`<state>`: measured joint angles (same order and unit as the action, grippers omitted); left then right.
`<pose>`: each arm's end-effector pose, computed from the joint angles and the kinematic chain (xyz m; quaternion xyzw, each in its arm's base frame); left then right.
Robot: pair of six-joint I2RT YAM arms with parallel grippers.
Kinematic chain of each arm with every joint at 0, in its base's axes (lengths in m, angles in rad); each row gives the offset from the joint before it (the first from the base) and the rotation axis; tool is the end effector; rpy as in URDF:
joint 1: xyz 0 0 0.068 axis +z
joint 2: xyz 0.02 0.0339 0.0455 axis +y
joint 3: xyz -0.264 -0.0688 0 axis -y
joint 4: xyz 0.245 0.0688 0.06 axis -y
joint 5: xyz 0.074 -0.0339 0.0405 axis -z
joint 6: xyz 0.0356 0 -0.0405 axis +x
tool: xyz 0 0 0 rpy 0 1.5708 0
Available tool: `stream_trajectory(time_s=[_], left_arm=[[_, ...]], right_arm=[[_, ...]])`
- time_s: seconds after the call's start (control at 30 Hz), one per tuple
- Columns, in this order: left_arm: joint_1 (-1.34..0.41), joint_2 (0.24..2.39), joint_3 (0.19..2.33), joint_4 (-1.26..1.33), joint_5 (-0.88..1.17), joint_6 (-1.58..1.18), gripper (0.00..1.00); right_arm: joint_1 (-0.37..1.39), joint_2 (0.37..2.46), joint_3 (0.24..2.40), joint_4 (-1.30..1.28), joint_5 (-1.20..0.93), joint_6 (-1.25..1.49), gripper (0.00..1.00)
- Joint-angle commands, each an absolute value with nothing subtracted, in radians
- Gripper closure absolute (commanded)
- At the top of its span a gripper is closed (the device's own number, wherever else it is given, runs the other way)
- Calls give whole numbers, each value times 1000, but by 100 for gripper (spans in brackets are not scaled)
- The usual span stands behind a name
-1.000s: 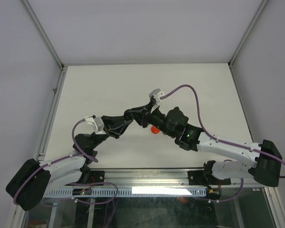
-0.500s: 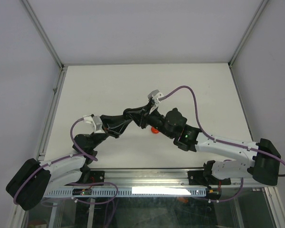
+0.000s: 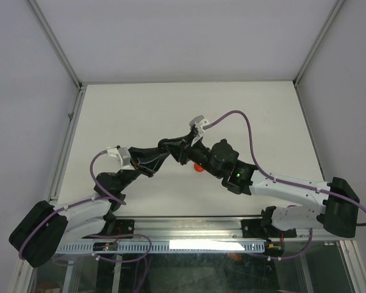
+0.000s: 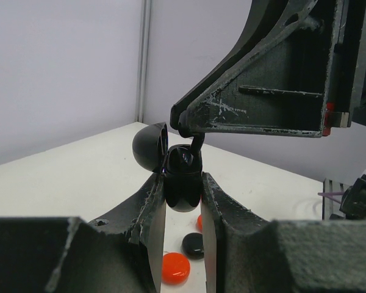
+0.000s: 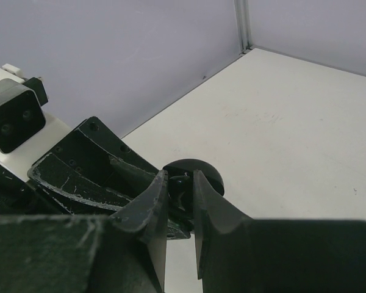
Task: Insert the wireless bluetooth earbuds into the charging case
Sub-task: Place the earbud in the charging case.
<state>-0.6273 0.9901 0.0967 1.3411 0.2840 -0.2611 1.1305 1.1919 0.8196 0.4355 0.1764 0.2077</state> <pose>0.1342 -0.1096 0.2278 0.2138 0.4965 -0.4281 0.7242 0.1255 0.2517 0.3324 -0.2460 0.6391 0.4032 0.6071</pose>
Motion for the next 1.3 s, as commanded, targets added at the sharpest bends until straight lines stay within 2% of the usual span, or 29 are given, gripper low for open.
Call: stream_trajectory(time_s=[0.0,0.97,1.0,1.03,1.27], left_arm=[[-620,1009,101,1498,213,-299,100],[-620,1037,102,1582,183,-232,100],[-620,1034,101,1582,183,-232,100],[-620,1033,100,1581,182,-231,100],[-620,1033,100,1578,199,-228,100]], right_arm=[[1148,1222,849,393,178,207,88],[1166,1223,845,288,178,207,88],[1166,1214,837,292,568,503,80],[1166,1209,830,302,624,592,78],[1166,1199,830,324,597,590,77]])
